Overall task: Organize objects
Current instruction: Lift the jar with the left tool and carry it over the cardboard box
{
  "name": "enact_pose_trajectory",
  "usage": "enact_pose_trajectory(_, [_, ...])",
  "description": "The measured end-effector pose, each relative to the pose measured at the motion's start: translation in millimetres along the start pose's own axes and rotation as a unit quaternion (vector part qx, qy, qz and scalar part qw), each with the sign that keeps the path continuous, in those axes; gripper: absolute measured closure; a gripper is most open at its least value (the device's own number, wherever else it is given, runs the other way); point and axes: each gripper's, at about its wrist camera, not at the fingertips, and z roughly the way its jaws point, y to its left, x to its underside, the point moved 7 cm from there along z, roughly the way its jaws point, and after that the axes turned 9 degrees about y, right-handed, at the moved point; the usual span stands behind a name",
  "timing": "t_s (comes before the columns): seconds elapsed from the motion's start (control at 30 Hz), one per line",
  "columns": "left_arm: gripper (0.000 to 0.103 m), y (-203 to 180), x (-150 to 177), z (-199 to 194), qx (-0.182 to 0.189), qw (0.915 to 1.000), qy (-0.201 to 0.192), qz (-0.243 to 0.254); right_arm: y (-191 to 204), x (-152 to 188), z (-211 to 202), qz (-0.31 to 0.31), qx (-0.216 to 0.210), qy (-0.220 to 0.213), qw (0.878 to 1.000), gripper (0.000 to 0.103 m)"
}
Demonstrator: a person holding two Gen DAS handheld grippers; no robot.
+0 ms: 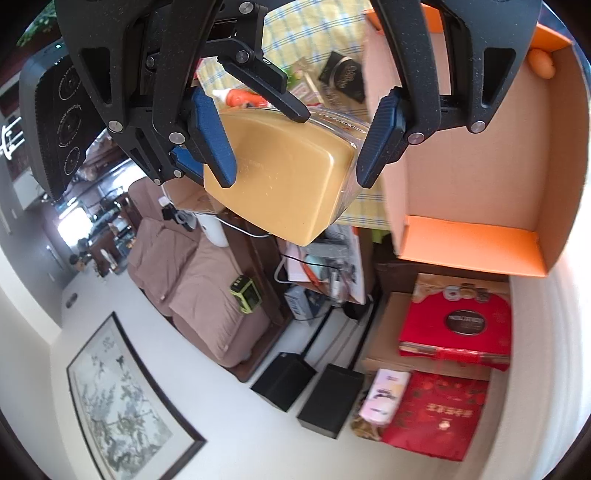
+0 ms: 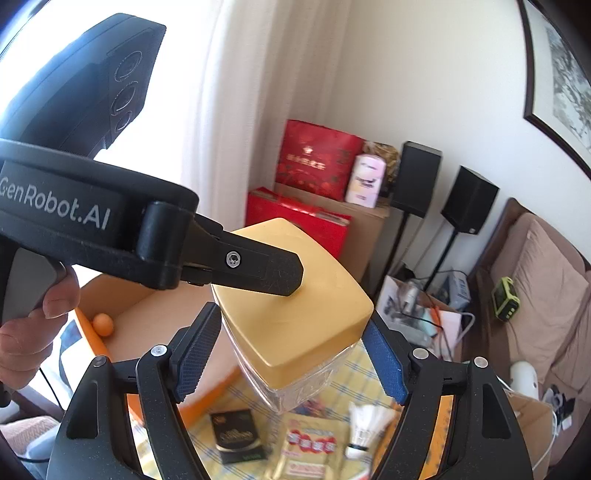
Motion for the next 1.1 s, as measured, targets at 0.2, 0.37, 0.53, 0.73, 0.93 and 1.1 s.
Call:
enact_pose_trajectory(0.2, [0.038,44,3,-19,-0.027,0.9993,-0.007,-0.026,46,-21,24,-0.019,-0.038,0.002,0.999,0.025])
enact_pose_trajectory(0.37, [0.039,80,9,-22,-0.046,0.9977,-0.008,-0.049,76,-28,47,-0.039,-0.061,0.013,0.997,0.025])
enact_pose_trajectory(0.53, [0.038,113,21,-11,-0.064,0.9951,0.013,-0.074,96,-21,76,-0.049,-0.092,0.04,0.994,0.025])
enact_pose_trajectory(0.73, [0.038,141,34,11,-0.067,0.9928,0.04,-0.091,108,-5,110,-0.046,-0.128,0.082,0.987,0.025])
enact_pose_trajectory(0.93, [0.039,149,32,33,-0.042,0.9921,0.059,-0.103,83,4,132,-0.002,-0.176,0.111,0.978,0.026])
enact_pose_trajectory(1.1, [0.039,155,26,48,-0.03,0.99,0.068,-0.12,70,6,150,0.011,-0.217,0.145,0.965,0.027])
